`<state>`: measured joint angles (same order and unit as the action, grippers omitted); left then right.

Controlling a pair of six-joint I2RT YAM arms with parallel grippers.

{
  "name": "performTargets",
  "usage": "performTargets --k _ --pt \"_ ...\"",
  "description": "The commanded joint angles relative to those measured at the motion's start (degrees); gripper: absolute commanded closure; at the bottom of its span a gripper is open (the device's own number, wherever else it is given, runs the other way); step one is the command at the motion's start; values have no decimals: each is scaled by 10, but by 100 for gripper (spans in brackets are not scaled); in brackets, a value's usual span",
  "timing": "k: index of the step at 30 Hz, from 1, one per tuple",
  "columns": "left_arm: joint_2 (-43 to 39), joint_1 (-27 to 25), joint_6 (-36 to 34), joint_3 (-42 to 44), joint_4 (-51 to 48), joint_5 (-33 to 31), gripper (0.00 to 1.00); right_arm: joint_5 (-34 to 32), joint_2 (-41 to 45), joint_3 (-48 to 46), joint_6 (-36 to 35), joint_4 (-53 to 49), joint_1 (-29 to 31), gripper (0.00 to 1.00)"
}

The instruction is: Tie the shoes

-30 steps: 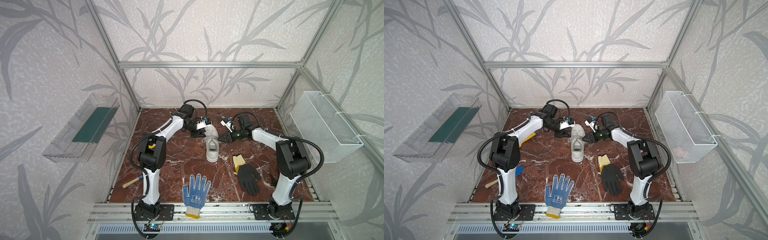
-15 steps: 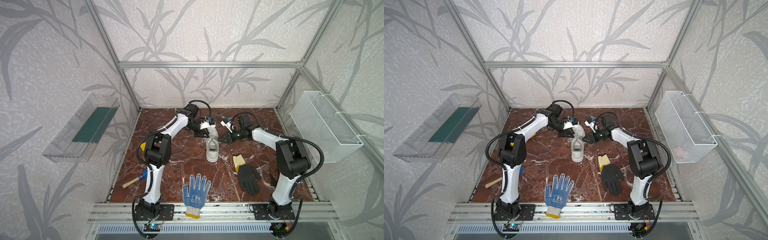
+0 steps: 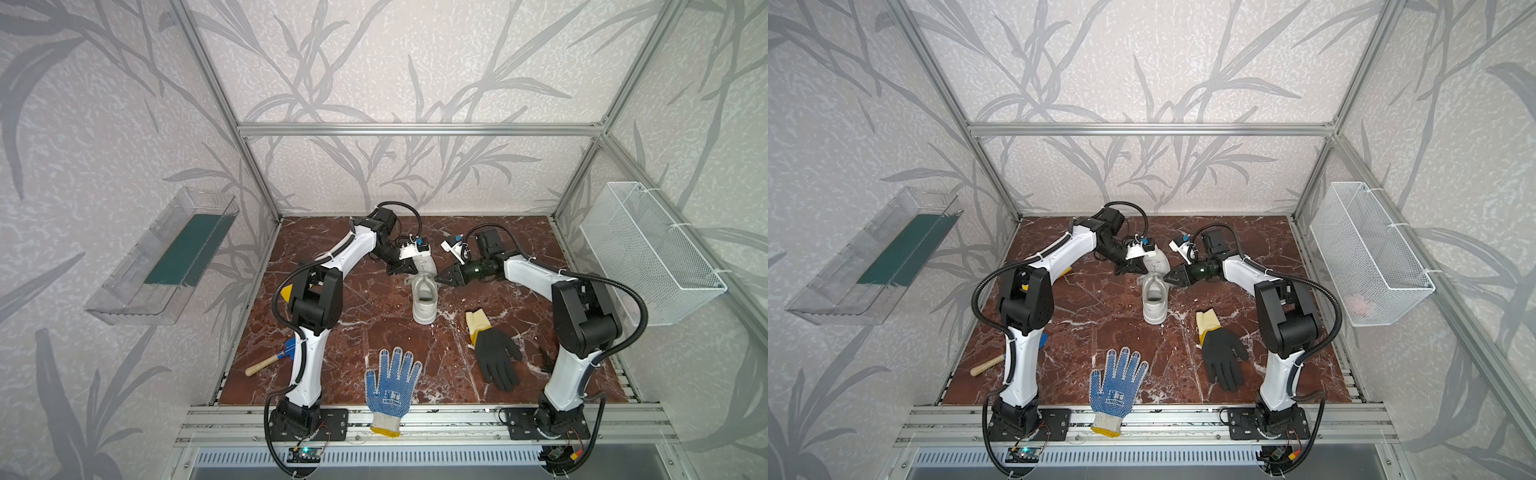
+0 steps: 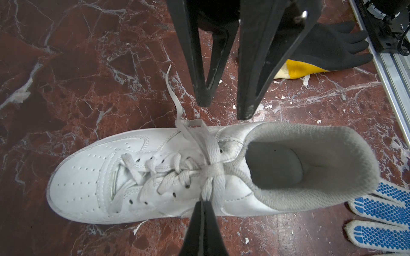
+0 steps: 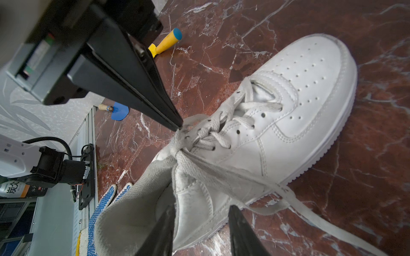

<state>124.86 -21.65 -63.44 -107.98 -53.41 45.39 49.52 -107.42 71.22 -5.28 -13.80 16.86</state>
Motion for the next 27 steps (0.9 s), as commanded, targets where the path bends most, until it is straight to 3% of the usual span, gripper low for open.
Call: performTargets --k 1,12,22,27 --pt "3 -1 -13 -15 -21 21 100 15 19 4 10 14 -3 59" --pt "26 -2 -10 -43 -30 21 75 17 22 8 8 7 -2 59" --pt "36 -4 -17 -38 -41 18 75 35 15 16 30 22 -2 59" --pt "35 -4 -16 -37 -39 17 87 34 12 19 38 29 2 59"
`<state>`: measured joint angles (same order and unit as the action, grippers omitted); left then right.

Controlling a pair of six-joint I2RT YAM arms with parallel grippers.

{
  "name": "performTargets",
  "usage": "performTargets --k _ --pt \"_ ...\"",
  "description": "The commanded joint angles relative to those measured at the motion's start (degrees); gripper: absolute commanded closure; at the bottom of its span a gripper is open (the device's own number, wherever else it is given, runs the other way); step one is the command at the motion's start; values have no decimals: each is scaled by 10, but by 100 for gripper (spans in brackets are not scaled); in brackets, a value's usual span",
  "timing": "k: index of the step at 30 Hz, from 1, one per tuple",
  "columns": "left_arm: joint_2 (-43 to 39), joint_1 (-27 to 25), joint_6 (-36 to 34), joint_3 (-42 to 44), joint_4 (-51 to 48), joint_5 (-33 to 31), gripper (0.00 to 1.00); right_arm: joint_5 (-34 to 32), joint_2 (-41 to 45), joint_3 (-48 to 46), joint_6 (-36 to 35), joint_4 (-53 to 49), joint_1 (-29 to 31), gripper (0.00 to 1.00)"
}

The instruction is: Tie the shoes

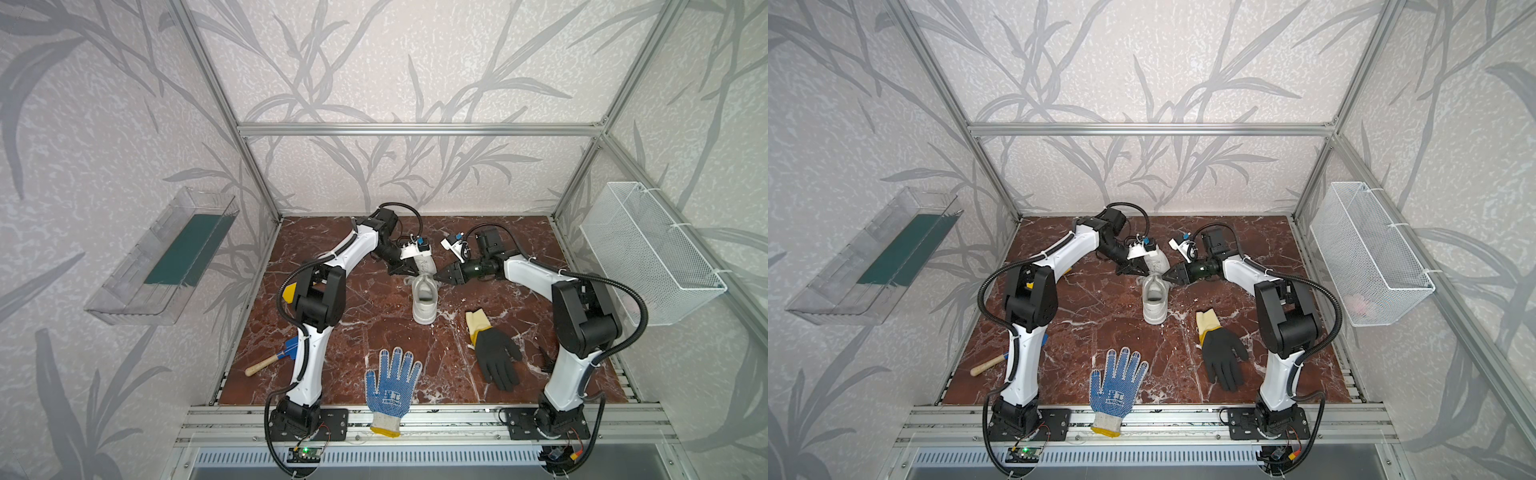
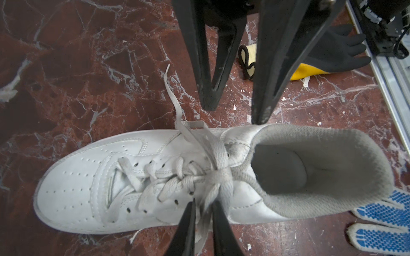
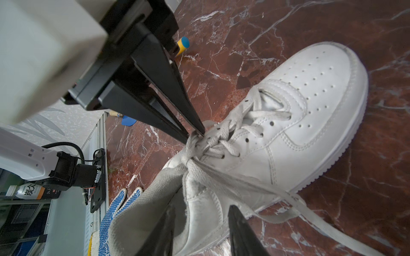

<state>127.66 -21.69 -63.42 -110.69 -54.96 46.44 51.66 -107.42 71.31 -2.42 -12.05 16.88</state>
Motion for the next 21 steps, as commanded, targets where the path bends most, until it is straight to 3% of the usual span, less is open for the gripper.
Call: performTargets --k 1,8,21 --pt "5 -3 -15 -10 -22 7 89 9 10 20 11 11 3 59" --pt "-16 2 -13 -1 -10 2 100 -12 -4 41 41 18 15 59" --pt "-63 8 -4 50 39 2 100 -92 -35 82 56 -2 55 59"
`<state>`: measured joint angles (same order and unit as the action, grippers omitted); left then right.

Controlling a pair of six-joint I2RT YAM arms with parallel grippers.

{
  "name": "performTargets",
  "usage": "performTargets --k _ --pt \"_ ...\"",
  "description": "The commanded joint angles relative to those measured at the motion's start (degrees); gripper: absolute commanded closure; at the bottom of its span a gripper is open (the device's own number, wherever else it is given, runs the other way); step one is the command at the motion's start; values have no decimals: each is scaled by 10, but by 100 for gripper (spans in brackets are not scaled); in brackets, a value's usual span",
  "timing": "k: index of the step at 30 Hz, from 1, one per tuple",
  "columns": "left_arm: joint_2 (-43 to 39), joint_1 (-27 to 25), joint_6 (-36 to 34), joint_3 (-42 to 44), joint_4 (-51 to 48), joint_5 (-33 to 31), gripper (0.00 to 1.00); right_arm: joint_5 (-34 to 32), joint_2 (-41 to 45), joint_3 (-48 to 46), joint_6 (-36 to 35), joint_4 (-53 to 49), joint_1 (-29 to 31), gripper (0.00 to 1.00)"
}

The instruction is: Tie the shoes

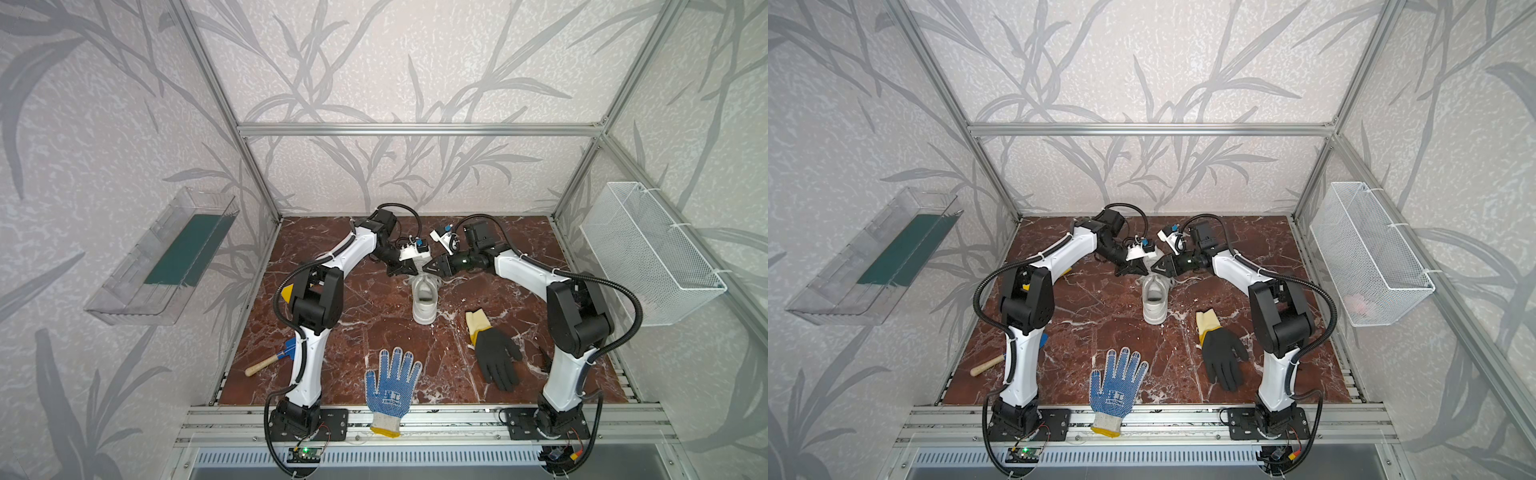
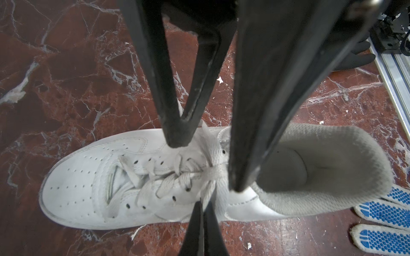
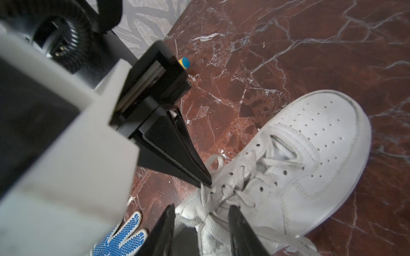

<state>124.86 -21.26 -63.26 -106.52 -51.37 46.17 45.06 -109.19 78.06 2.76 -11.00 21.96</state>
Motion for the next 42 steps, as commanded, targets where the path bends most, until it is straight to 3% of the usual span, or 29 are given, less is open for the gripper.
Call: performTargets --k 1,12,34,38,42 --pt "-36 4 -6 9 3 4 100 -28 -20 14 5 -13 5 59" --pt "-45 9 -6 16 -9 -5 100 -56 -44 16 7 -21 7 59" --pt "-66 27 -6 43 -10 -20 100 -48 -51 15 10 -24 3 63" --pt "-64 26 -6 47 -7 -11 84 -37 -52 17 11 -21 5 63" --pt "-63 26 19 45 2 -8 79 -34 -52 17 8 -22 5 63"
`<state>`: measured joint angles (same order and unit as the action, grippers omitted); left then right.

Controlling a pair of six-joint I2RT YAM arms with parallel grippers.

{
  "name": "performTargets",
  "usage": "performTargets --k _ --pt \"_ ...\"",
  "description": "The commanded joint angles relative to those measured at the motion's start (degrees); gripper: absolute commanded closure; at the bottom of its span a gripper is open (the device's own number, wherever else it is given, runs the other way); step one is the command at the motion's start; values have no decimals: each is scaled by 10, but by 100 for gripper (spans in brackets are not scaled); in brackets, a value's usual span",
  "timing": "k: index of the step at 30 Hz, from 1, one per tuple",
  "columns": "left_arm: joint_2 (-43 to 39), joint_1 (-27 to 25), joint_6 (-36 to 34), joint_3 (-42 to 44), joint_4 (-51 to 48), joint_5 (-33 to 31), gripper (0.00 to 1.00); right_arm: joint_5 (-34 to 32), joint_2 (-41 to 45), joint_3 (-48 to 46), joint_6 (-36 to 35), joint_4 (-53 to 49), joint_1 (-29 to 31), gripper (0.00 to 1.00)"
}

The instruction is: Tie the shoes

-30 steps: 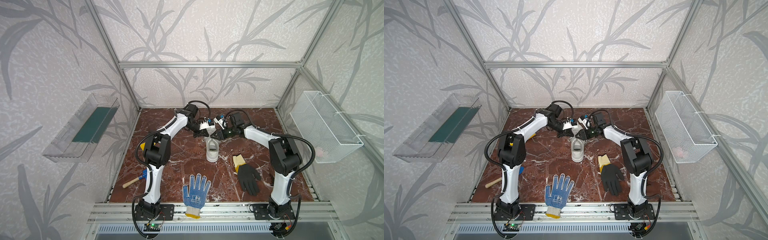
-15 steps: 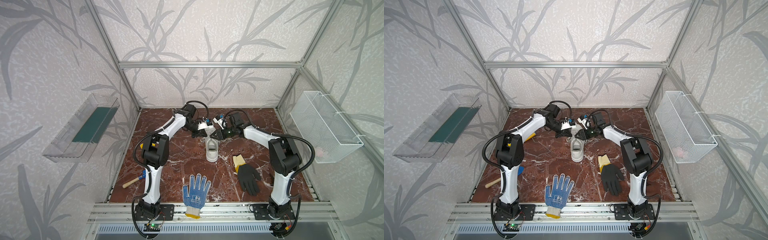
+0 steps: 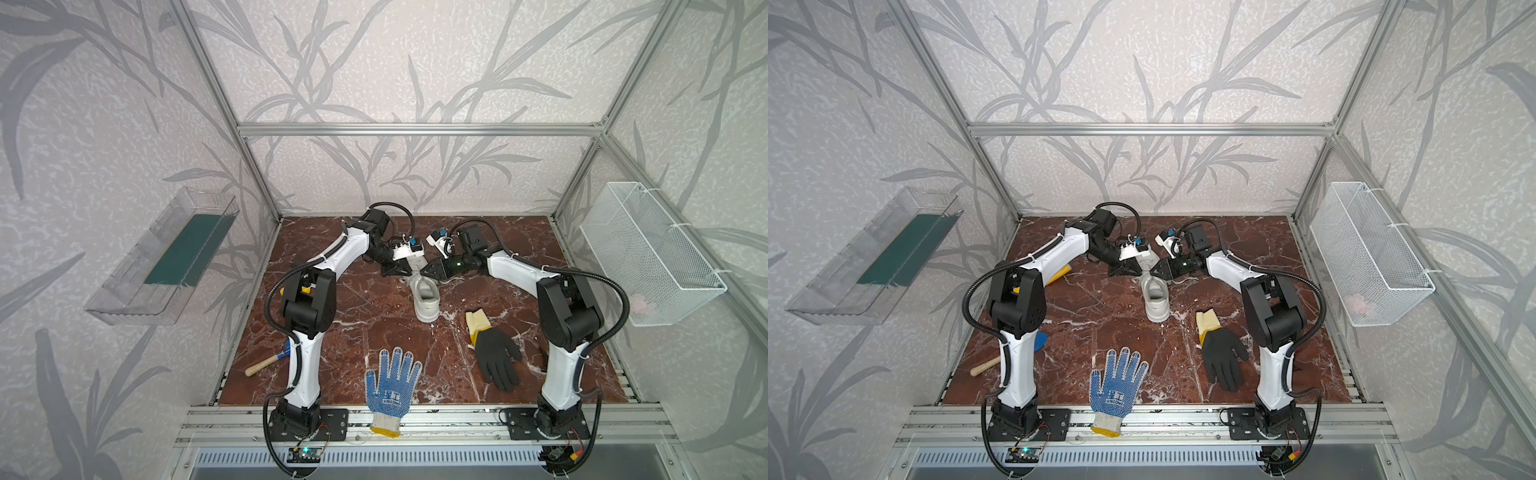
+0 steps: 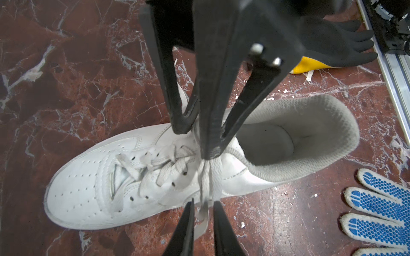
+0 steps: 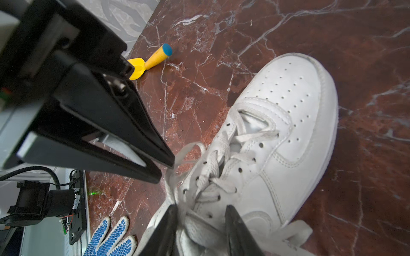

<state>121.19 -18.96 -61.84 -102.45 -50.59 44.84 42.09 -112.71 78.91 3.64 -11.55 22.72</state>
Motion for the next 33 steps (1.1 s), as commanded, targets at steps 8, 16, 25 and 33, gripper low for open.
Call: performTargets --k 8,16,25,33 --pt "-14 3 13 -12 -6 12 77 -1 -19 8 -1 -18 -3 63" --pt "-3 -4 20 -20 7 23 72 1 -18 10 -2 -20 -3 63" --pt "13 -5 25 -39 2 34 74 3 -19 9 -4 -20 -3 64" --pt "21 -9 19 -42 -8 35 76 4 -20 11 -4 -22 -3 64"
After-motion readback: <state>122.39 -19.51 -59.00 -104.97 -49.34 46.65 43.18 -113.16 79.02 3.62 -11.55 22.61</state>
